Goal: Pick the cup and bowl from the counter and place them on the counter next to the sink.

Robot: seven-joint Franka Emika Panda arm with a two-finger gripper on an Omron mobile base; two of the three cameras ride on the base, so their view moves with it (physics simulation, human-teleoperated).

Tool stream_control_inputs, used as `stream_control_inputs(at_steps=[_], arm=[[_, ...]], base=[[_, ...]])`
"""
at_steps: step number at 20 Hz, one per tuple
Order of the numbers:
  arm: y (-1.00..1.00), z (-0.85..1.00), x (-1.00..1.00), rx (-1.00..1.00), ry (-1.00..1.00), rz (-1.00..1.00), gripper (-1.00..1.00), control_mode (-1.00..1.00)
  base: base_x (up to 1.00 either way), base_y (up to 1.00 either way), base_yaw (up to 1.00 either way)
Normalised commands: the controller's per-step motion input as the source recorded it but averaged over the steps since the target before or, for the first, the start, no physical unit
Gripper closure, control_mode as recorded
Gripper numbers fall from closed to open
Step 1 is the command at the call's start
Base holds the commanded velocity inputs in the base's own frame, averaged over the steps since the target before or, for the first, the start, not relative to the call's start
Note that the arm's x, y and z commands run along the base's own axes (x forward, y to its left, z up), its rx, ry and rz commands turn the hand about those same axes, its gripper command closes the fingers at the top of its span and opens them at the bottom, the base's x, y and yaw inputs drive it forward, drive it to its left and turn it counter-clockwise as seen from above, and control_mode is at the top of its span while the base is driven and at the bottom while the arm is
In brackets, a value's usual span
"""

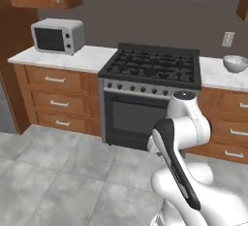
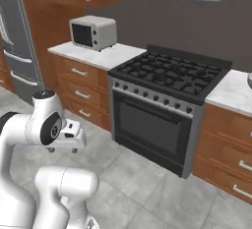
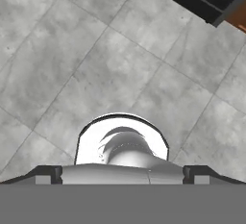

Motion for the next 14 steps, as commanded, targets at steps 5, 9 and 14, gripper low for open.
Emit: stream_control_inputs(at_steps=[5,9,14], arm=[[0.00,0.00,0.00,0.00,0.00,0.00,-1.00,1.00],[0.00,0.00,0.00,0.00,0.00,0.00,-1.00,1.00],[0.00,0.00,0.00,0.00,0.00,0.00,-1.00,1.00]], base=[[0.34,-0.12,-0.52],[0.60,-0.08,-0.28],[0.83,-0.48,0.00]])
